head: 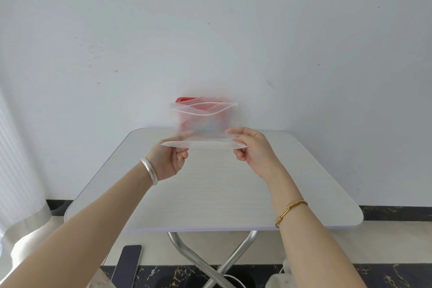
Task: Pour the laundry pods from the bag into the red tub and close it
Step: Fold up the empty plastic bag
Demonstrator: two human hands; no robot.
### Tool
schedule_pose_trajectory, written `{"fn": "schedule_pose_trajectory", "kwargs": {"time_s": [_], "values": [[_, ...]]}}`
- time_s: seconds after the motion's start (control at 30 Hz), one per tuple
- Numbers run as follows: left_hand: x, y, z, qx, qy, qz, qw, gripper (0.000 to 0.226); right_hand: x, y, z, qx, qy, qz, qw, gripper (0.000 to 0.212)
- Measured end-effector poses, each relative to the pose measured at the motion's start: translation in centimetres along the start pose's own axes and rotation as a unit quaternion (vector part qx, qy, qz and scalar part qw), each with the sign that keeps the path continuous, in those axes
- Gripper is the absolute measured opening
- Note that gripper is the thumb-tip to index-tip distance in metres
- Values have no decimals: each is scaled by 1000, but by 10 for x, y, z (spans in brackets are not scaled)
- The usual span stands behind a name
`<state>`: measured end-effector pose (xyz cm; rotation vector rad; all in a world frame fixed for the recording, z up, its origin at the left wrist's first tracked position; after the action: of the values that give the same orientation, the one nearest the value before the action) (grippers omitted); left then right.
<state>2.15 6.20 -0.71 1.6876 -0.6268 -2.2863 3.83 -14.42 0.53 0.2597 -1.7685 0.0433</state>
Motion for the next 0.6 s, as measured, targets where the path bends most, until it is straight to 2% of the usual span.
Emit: {"fn": "schedule_pose_trajectory", "kwargs": {"time_s": [0.17, 0.3, 0.33, 0.43, 0.5, 0.53, 0.6], "values": [[2, 3, -3, -16, 5, 44, 999, 30, 5, 0, 0, 14, -3, -1, 1000, 31], [2, 2, -5, 7, 38, 27, 999, 60, 6, -1, -2, 4, 0, 3, 1000, 32], [2, 3, -4, 14, 49, 14, 999, 61, 6, -1, -1, -3, 7, 7, 1000, 32], [-1, 12, 1, 11, 98, -43, 994, 42, 11, 3, 1, -34, 33, -7, 999, 29], [-6, 15, 1, -25, 148, -116, 982, 48, 14, 3, 3, -55, 64, -40, 996, 26], [-10, 15, 1, -46, 178, -161, 970, 51, 15, 1, 3, -44, 88, -53, 994, 33], [-16, 17, 2, -69, 224, -240, 942, 54, 16, -3, 3, 21, 135, -47, 990, 61]]}}
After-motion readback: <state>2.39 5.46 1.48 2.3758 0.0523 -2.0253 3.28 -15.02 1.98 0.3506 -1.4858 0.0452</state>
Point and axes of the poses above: each hand's wrist, its own z-axis away from the middle knuckle, its own y-axis out of the palm, x = y × z, the point moved 1 cm from there along -z, towards the middle knuckle, and after that the axes turned 5 degrees about -y, right-handed, at the moved point
